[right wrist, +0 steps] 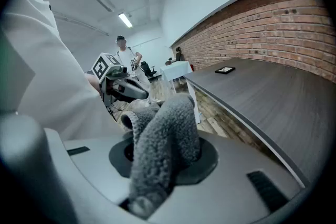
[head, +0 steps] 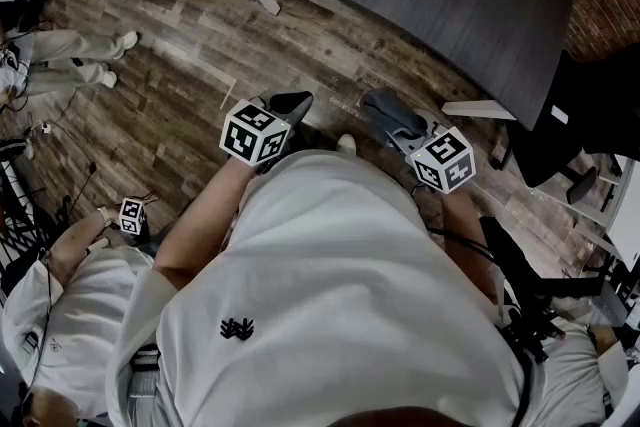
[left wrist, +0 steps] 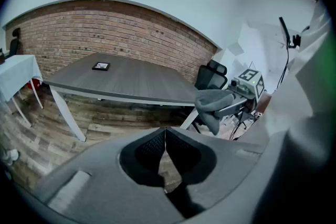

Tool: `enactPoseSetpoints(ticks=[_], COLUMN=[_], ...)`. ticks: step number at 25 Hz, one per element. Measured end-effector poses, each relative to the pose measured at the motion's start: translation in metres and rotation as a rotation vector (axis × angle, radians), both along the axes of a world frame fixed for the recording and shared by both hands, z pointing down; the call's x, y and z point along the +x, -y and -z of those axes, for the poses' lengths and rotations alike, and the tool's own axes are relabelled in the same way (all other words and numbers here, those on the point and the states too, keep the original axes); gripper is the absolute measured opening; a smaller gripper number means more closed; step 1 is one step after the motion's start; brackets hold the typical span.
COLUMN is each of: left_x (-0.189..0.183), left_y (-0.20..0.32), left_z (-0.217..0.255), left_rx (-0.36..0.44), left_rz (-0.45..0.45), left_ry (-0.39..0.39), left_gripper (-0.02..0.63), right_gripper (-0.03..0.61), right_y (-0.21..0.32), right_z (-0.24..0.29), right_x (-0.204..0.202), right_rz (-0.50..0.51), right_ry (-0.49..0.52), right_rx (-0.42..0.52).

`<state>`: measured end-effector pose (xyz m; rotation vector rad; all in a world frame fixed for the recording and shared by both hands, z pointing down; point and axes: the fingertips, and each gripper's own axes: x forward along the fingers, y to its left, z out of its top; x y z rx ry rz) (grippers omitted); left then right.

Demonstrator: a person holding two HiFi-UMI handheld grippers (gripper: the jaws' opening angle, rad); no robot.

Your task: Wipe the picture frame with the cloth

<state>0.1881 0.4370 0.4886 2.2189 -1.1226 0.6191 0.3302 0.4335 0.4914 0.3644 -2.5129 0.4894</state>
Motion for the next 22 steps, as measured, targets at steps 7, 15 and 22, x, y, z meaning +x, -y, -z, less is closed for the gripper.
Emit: enactPoseSetpoints(ticks=[7,15,22], left_x=[-0.011,-0.039,-0.104], left_y=[0.014,0.041,0.118], left_z=[0.003,0.006,0.003], left_rx=[-0.025,-0.030,0.012], left_rz=[0.023,0.055,-0.006], left_ry=[-0.046,-0.055,-0.092], left_gripper=[0.014,0.014,0.015], right_gripper=[0.089,0.089,0.091], right_y=[0.013,0.039,0.101], right_z=[0.007,0.000,-0.002], right_x=[-0.019,-0.045,-0.110], right_rz=[0.019,0.061,-0.025], right_ry=[0.013,-0.012,-0.055], right_rx=[0.008,-0.003,-0.041])
